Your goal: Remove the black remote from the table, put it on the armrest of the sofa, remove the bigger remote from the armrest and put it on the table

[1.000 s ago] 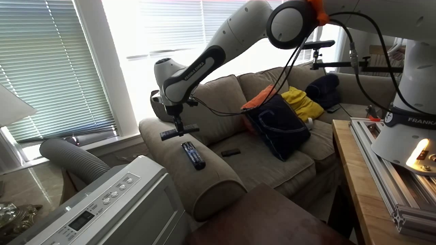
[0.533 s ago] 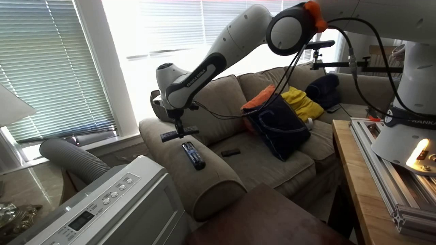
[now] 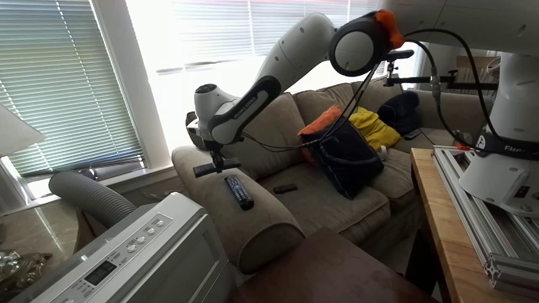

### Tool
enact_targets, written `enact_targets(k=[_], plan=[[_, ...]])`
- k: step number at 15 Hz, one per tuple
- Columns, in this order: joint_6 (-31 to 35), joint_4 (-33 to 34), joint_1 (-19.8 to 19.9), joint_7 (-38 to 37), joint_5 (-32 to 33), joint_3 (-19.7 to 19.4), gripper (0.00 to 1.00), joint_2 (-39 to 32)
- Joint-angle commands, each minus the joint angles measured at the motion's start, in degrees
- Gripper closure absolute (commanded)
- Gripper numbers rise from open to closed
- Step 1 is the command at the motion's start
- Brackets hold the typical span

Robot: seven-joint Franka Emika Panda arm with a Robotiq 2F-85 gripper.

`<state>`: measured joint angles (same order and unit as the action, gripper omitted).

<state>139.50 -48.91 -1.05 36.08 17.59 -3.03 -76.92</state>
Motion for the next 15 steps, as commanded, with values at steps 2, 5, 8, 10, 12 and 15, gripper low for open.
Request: enact_targets(k=[2,5,8,10,12,15], plan=[[1.71,-0.35,-1.61,-1.31,1.33,-2.36,0.72,-0.73],[1.70,-1.05,-2.39,-1.30,1.29,-3.44,0.72,-0.67],[1.37,-0.87,-2.79,-1.18,1.15,-4.44,0.72,-0.96],[1.30,-1.13,-2.85,-1.07,1.04,-5.01,0.72,-1.01],[1.17,-1.19,-2.77,-0.94,0.89,-5.44,0.72,-1.14],[1.02,-0.89,-2.62,-0.52,0.70,-5.89,0.72,-1.63]])
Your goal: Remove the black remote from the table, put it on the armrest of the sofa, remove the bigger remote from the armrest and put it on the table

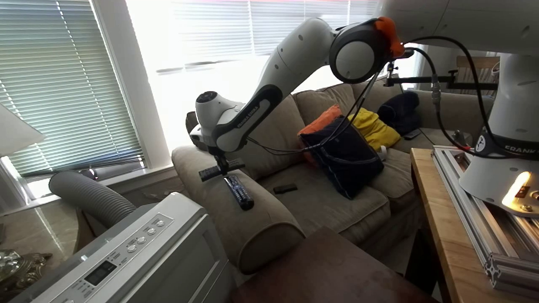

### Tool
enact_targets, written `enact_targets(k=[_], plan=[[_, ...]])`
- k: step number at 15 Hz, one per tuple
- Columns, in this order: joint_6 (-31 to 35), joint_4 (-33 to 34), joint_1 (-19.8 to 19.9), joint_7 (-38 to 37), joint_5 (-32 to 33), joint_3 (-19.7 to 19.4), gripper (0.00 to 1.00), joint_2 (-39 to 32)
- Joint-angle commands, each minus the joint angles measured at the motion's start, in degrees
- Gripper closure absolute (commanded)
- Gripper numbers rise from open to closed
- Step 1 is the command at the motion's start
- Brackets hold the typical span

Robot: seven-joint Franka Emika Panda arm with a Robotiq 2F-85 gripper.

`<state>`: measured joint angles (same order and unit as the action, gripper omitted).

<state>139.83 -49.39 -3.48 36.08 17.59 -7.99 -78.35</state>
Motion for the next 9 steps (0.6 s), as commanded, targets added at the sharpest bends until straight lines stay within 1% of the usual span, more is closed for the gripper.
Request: enact_targets(k=[1,4,5,6,8,9], plan=[[0.66,-0.28,-0.15,-0.44,0.66,-1.05,0.72,-0.44],[0.34,-0.12,-0.18,-0.39,0.50,-1.24,0.72,-0.83],[0.00,0.21,-0.13,-0.34,0.41,-1.24,0.22,-1.00],[-0.16,0.73,0.01,-0.21,0.36,-1.26,0.21,-1.17],[-0.41,1.23,-0.09,-0.45,0.29,-1.52,0.09,-1.04],[-0.85,1.51,-0.19,-0.36,0.30,-1.69,0.01,-0.86]])
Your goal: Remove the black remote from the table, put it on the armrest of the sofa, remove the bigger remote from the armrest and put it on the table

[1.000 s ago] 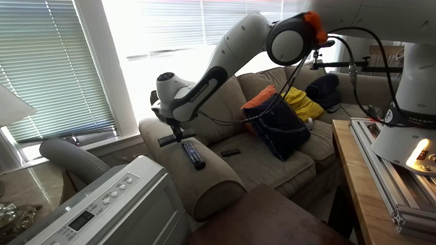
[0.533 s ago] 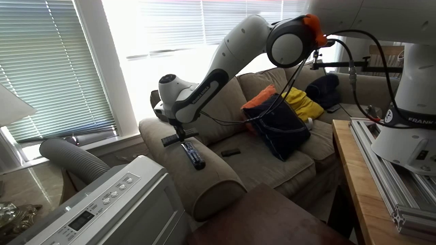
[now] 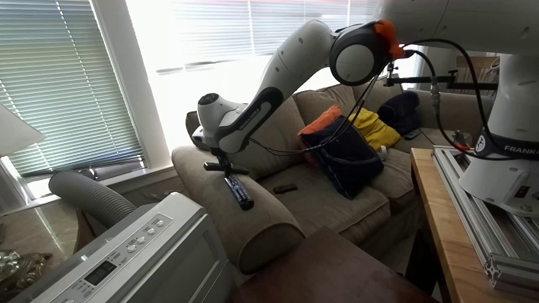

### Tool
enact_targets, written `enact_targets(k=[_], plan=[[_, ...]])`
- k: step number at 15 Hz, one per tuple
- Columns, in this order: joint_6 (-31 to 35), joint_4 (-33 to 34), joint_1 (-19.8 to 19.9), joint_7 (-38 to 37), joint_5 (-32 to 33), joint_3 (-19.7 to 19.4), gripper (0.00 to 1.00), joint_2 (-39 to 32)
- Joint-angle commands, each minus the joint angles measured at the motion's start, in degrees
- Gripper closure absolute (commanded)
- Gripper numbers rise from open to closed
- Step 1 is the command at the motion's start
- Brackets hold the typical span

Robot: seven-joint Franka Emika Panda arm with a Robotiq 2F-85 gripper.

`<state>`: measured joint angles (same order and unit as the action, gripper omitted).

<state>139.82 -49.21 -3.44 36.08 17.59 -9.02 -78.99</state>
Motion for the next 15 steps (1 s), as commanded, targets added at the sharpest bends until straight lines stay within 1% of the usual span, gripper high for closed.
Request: enact_targets(k=[1,4,7,11,12,13,14,15], plan=[[-0.57,0.64,-0.72,-1.00,0.41,-0.91,0.00,0.41],[-0.37,0.81,-1.10,-0.25,0.13,-0.29,0.00,1.58],[-0.04,-1.81,-2.88,-0.75,0.05,0.13,0.00,4.68],[-4.14,-6.45,-5.57,-0.67,-0.17,0.85,0.00,11.12],[-4.50,-8.23,-6.59,-1.94,0.01,0.40,0.00,12.93],[-3.81,-10.86,-7.79,-5.10,0.19,-0.54,0.00,15.19],[-2.80,-13.56,-9.28,-9.99,0.31,-1.87,0.00,17.39],[-2.34,-16.00,-10.34,-12.97,0.39,-2.29,0.00,19.44]])
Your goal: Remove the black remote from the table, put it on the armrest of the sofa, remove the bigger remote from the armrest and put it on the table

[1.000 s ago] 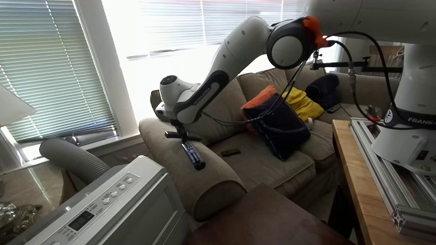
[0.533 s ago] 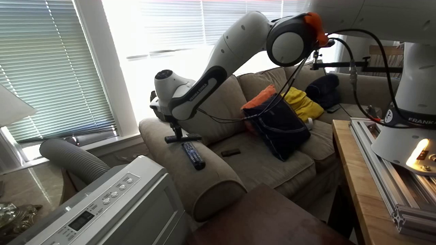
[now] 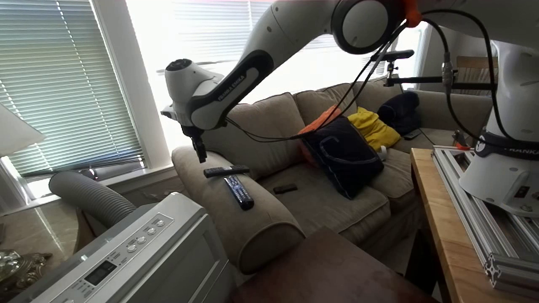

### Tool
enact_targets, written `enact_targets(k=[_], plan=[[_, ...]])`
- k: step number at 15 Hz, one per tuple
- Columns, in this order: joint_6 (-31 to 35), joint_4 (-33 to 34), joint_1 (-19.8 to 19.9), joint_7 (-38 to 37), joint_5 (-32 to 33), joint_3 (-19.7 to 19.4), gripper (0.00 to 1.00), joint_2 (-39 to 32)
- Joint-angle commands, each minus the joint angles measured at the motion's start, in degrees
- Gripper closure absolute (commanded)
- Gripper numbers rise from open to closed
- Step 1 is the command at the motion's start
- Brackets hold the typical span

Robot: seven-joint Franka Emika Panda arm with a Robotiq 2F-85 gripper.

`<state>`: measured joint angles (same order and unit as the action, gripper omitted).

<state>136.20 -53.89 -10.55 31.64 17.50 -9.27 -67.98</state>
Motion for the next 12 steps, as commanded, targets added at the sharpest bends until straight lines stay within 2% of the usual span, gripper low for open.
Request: enact_targets(k=[1,5,9,10,12], plan=[[0.99,-12.78,-3.21,-12.89,2.82,-0.75,0.00,9.87],[3.17,-21.39,-5.60,-24.55,4.39,-1.33,0.00,16.70],[2.34,-30.39,-7.93,-35.85,7.40,-3.40,0.00,23.30],[0.74,-21.35,-5.49,-31.29,6.37,-0.65,0.00,17.54],[0.65,-25.00,-5.96,-33.94,7.19,-1.18,0.00,20.10]])
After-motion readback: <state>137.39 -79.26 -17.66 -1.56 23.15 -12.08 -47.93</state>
